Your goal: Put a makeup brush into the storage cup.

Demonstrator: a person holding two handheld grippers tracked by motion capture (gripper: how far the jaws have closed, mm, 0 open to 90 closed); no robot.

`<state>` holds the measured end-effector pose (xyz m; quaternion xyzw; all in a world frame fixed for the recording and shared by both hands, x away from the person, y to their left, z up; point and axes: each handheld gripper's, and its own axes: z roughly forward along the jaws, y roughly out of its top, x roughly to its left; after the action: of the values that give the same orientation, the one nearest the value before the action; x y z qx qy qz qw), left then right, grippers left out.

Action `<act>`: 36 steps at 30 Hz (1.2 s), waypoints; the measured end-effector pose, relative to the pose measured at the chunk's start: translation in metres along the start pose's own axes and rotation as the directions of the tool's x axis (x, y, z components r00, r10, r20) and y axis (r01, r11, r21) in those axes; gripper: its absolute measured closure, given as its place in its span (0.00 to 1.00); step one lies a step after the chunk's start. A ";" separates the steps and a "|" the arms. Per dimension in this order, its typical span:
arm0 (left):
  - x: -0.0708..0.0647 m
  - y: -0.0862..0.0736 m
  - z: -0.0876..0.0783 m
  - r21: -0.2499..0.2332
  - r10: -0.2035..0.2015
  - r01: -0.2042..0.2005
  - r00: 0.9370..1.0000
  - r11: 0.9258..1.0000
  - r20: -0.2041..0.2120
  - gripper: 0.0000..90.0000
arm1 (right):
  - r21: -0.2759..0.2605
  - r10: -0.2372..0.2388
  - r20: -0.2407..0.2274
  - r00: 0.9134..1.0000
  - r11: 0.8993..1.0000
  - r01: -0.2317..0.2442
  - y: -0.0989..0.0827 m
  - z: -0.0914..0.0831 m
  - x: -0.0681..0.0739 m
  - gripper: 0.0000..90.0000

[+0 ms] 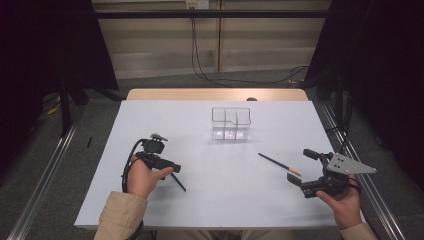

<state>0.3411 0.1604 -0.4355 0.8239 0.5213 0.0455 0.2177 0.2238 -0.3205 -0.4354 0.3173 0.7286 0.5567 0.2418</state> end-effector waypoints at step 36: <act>-0.013 -0.006 0.016 0.101 0.060 -0.061 0.998 0.993 0.014 0.22 | 0.016 0.003 -0.004 1.000 1.000 -0.003 -0.001 0.001 -0.001 0.00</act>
<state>0.3346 0.1461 -0.4504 0.8495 0.4966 0.0208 0.1771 0.2255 -0.3209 -0.4367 0.3189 0.7332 0.5519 0.2369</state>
